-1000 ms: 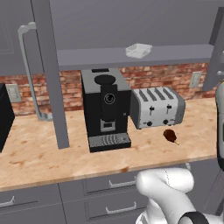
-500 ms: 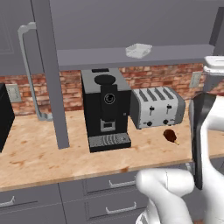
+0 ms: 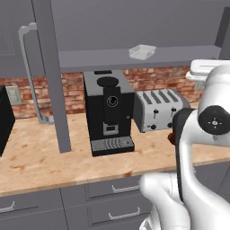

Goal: Retrieve the tupperware from the cabinet, then place the raw meat into the tupperware to avoid contamination.

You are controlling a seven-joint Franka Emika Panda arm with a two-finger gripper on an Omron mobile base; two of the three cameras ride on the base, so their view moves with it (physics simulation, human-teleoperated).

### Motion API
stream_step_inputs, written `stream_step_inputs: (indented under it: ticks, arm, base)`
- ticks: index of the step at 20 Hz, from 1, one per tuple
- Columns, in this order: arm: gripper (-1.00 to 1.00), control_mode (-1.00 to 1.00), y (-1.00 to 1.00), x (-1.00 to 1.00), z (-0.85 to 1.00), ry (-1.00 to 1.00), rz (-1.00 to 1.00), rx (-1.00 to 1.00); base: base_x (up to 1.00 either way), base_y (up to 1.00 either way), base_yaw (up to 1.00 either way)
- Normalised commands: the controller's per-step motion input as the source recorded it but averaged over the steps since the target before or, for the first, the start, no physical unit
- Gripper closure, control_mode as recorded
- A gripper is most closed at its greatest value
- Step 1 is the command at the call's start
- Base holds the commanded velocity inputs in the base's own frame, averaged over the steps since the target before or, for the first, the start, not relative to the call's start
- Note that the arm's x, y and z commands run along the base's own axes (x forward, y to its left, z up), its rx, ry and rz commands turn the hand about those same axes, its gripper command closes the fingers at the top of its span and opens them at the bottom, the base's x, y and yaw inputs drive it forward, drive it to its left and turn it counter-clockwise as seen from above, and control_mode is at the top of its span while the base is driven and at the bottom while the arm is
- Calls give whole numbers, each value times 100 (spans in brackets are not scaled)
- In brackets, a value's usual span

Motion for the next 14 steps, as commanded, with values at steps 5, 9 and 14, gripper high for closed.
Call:
stream_step_inputs:
  ticks: [5, 9, 14]
  arm:
    - [-100, -100, 40, -24, 31, 8, -8, -19]
    - [-100, -100, 24, -16, 15, 18, -6, -21]
    - [-100, -100, 9, -13, 0, 28, -6, -21]
  base:
    - [0, 0, 0]
    - [0, 0, 0]
    - [0, 0, 0]
